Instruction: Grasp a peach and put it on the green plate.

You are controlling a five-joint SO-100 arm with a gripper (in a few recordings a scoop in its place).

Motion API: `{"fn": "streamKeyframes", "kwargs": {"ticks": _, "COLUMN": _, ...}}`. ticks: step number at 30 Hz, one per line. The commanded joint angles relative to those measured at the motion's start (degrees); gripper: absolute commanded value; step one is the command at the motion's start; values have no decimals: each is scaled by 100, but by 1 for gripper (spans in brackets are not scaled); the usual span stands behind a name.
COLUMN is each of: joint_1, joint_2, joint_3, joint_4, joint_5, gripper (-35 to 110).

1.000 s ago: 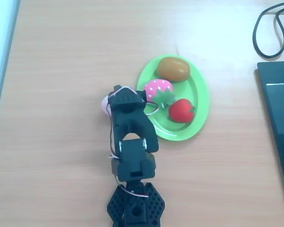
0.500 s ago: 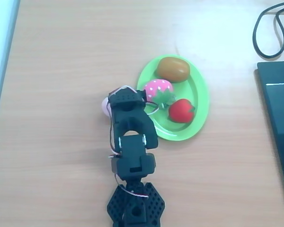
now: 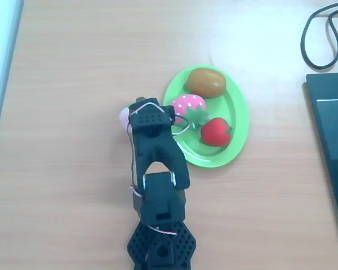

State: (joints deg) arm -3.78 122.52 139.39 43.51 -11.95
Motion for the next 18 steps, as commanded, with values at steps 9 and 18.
{"fn": "streamKeyframes", "kwargs": {"ticks": 9, "joint_1": 149, "joint_2": 483, "joint_3": -53, "joint_4": 35, "joint_5": -35, "gripper": 23}}
{"fn": "streamKeyframes", "kwargs": {"ticks": 18, "joint_1": 325, "joint_2": 598, "joint_3": -105, "joint_4": 35, "joint_5": -18, "gripper": 23}}
